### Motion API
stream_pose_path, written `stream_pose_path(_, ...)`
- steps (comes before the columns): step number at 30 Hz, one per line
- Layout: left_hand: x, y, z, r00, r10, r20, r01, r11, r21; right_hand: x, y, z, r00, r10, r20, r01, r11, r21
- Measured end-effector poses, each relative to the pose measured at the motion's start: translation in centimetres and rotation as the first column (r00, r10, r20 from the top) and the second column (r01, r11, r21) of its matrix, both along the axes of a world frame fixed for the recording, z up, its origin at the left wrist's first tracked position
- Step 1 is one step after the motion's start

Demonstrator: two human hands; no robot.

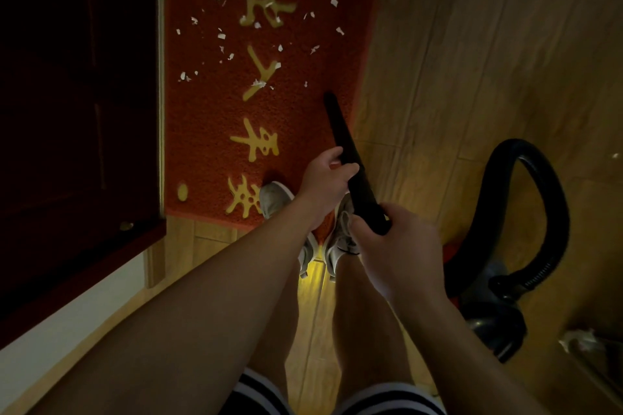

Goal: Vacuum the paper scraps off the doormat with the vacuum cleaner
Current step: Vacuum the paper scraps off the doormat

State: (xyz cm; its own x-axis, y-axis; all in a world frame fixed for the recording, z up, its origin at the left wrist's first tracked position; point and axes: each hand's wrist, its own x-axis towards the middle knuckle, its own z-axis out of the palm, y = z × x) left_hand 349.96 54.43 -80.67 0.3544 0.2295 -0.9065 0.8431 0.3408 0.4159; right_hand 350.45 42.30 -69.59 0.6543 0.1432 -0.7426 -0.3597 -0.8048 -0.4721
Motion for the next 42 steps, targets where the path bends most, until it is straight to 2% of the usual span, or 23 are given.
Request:
stream_pose_path(15,0.6,3.0,0.0,1.0,0.022,-0.018,-0.021,0.998,0.064,1.5,2.1,-0.8,0.999,0.036,-0.024,-0.035,0.998,0.046)
stream_pose_path(26,-0.5,6.4,-0.7,0.998,0.071,-0.002,-0.07,0.997,0.027,0.7,5.7,-1.1,1.0,0.02,-0.006,-0.02,0.998,0.058)
stream_pose_path(42,-2.7,10.4,-1.3,0.997,0.082,0.008,-0.082,0.996,0.045,-0.7,9.7,-1.6,0.996,0.092,0.004,-0.092,0.996,-0.021)
